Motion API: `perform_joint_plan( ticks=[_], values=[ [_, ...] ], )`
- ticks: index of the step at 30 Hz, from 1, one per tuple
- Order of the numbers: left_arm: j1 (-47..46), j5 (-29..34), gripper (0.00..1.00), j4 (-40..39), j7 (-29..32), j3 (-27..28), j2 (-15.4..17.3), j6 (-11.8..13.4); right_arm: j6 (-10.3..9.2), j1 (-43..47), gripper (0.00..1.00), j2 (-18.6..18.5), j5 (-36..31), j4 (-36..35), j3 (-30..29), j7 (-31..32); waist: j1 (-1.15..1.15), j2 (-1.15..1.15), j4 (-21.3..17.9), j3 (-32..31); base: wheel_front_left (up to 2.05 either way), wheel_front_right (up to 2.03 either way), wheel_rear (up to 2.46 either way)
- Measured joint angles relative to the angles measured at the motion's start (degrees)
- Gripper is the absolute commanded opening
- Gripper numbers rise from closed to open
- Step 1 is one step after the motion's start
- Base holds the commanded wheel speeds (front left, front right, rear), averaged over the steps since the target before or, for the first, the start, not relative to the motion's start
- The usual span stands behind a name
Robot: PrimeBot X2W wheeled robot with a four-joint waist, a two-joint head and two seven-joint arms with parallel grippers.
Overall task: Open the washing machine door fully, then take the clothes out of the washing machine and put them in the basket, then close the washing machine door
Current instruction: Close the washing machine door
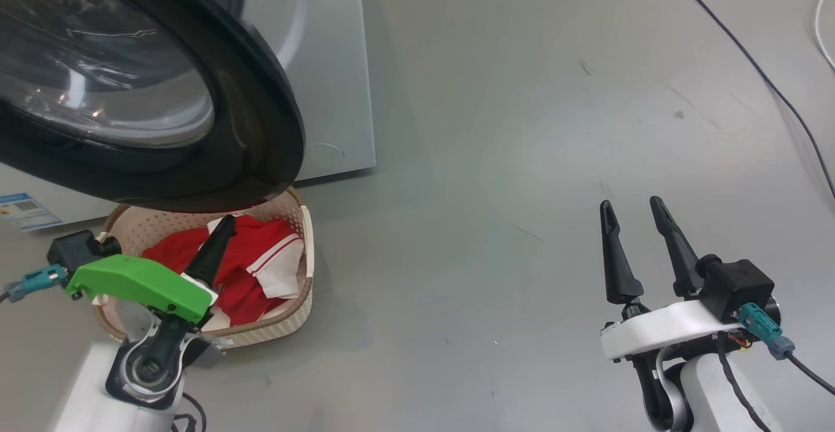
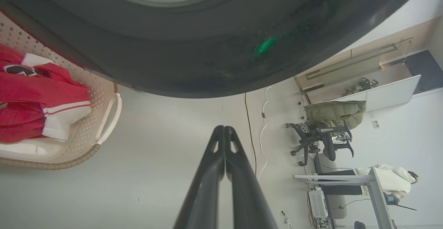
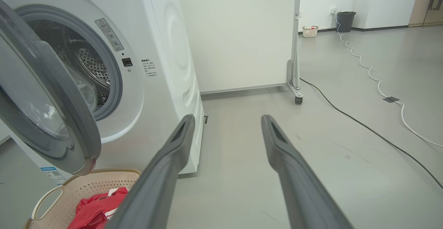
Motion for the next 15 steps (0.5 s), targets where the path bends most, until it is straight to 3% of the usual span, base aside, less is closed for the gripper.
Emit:
perform_joint_plan(
  ticks=[15],
  values=[
    [3.4, 18.9, 0.00, -3.2, -14.6, -2.5, 5.2, -0.9, 0.62, 1.7, 1.00, -0.8, -1.0, -1.1, -2.2, 0.0, 0.00, 0.00, 9.0, -3.4, 0.00, 0.00, 0.00]
  ],
)
